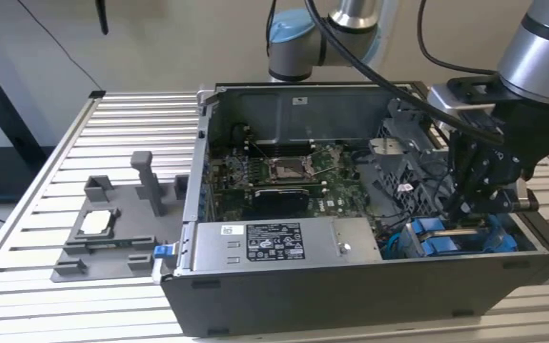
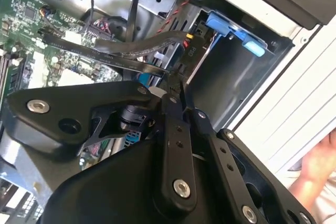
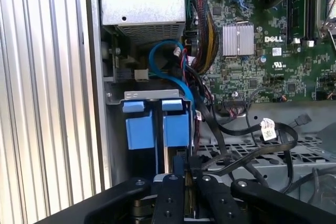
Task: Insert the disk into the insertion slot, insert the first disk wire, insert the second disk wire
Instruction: 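Insert the second disk wire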
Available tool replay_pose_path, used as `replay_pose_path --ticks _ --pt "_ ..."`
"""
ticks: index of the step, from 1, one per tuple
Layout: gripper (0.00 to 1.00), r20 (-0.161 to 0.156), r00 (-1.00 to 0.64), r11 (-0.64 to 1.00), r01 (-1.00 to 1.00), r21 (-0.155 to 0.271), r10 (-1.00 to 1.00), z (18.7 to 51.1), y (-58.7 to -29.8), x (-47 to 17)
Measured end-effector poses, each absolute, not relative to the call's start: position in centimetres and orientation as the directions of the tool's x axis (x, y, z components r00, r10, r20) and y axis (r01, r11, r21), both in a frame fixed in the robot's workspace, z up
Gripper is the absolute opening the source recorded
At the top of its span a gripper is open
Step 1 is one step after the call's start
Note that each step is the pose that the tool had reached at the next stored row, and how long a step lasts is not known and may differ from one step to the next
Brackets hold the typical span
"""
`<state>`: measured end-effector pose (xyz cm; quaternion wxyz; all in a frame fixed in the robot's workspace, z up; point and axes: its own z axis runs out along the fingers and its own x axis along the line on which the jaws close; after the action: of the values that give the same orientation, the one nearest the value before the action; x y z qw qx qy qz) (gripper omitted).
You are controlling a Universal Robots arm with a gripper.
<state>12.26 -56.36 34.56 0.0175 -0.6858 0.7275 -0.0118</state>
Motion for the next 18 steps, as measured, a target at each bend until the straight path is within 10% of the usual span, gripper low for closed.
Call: replay_pose_path --ticks 18 --pt "0.16 0.022 -0.054 0.051 -0.994 -0.098 -0.998 34.22 -55.8 11.67"
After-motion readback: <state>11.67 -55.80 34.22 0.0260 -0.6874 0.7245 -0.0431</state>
